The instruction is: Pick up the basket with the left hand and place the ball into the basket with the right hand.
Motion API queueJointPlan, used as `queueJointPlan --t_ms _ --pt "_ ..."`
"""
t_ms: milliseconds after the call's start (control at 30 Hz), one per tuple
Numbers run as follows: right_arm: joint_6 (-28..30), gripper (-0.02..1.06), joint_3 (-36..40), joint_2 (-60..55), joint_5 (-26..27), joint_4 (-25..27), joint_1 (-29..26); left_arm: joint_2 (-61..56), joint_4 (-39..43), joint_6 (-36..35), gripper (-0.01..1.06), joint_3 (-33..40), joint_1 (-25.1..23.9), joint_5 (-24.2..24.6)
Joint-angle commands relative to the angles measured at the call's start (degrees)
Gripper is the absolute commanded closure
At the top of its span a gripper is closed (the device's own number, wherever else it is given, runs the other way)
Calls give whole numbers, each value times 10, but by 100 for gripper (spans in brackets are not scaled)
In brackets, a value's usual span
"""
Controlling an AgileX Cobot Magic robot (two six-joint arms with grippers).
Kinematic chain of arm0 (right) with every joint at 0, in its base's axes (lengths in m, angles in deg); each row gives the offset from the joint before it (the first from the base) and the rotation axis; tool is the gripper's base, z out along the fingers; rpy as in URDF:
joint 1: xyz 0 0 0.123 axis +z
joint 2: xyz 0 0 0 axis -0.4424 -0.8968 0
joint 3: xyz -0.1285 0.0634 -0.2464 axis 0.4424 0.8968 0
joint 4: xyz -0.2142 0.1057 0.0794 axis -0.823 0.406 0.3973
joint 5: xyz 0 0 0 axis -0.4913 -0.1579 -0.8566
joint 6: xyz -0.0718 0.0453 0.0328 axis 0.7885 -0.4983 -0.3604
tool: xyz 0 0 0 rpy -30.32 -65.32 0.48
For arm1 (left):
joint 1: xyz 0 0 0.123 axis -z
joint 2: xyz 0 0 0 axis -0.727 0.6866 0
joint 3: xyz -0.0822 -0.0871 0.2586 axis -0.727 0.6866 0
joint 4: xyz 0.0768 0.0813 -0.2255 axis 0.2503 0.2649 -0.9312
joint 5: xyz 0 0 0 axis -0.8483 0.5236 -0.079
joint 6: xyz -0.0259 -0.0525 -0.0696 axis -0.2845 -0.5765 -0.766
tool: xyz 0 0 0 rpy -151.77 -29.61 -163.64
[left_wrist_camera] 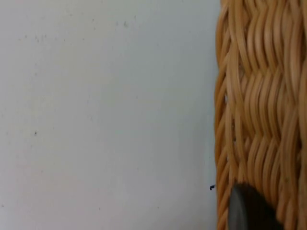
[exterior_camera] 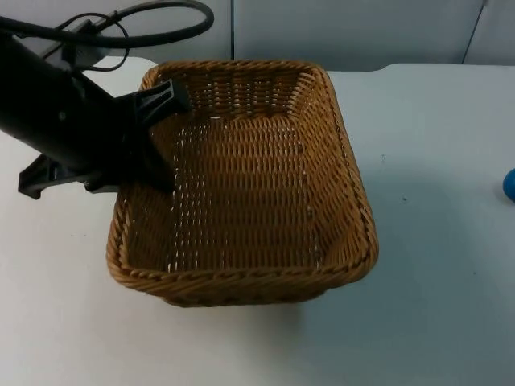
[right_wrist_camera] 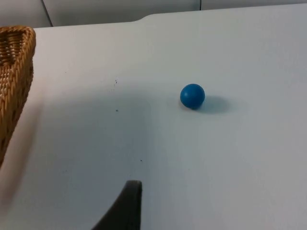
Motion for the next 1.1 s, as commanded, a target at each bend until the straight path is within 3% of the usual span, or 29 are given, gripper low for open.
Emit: queueJointPlan --t_ms 0,233,400,567,767,1067 --pt "2 0 3 2 3 2 -3 -32 -9 13 105 22 -3 4" --pt "2 1 3 2 3 2 -3 -70 2 11 105 54 -4 6" --pt "-1 11 1 2 7 -1 -3 -78 5 10 105 62 -4 10" --pt "-14 13 -23 -3 18 -34 -3 -78 5 9 105 62 -4 20" --pt "-20 13 -74 -122 28 -81 -3 -78 4 10 105 62 -4 21" --pt "-9 13 -160 -384 117 -77 -3 -78 8 13 105 62 -4 22"
